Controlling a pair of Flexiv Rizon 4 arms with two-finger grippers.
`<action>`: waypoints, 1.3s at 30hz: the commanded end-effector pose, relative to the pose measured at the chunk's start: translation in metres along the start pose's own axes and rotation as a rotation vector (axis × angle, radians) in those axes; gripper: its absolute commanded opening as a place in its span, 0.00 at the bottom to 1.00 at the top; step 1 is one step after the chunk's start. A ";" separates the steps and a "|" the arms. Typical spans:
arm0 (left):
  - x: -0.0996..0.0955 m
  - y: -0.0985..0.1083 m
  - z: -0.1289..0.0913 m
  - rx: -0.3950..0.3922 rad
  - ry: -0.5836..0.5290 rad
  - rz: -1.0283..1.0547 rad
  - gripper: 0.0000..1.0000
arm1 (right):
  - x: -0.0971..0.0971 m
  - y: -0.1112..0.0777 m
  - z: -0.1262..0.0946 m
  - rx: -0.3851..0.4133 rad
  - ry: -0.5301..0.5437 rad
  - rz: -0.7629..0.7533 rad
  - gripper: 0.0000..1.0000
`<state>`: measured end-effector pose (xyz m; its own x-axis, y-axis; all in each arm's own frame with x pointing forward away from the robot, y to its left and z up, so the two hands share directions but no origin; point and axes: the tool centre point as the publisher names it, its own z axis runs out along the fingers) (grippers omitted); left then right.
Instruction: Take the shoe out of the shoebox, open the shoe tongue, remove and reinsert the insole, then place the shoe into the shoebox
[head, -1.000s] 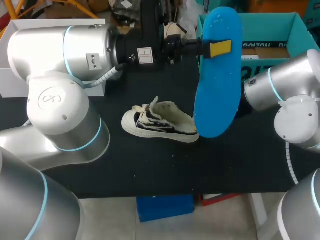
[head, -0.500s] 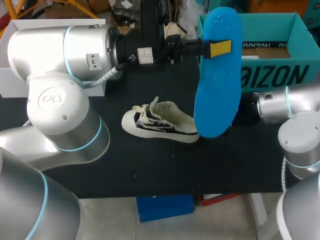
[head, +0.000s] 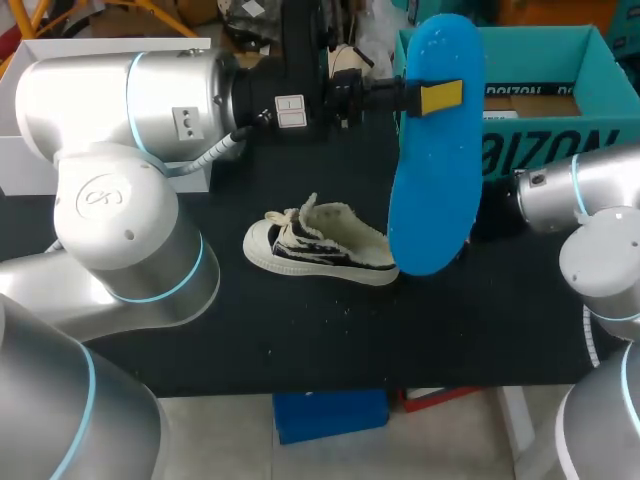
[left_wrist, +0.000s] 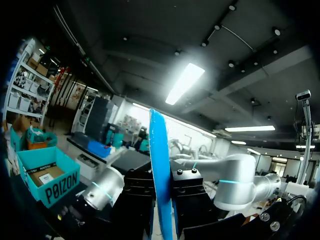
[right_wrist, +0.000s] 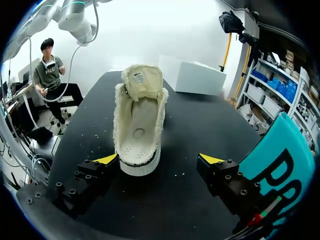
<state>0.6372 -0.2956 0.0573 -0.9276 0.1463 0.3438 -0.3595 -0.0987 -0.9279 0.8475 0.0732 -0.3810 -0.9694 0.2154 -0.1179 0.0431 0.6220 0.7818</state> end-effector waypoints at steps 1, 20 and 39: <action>0.001 0.000 0.001 -0.002 -0.004 -0.001 0.00 | -0.005 0.007 0.004 0.439 -0.006 -0.045 1.00; 0.001 0.000 0.001 -0.002 -0.004 -0.001 0.00 | -0.006 0.043 0.048 0.809 0.045 -0.111 0.80; 0.001 0.000 0.001 -0.002 -0.004 -0.001 0.00 | -0.006 0.057 0.081 0.987 0.087 -0.128 0.86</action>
<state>0.6372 -0.2956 0.0573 -0.9276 0.1463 0.3438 -0.3595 -0.0987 -0.9279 0.8717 0.1602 -0.3832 -0.9931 0.0707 -0.0937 0.0498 0.9766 0.2093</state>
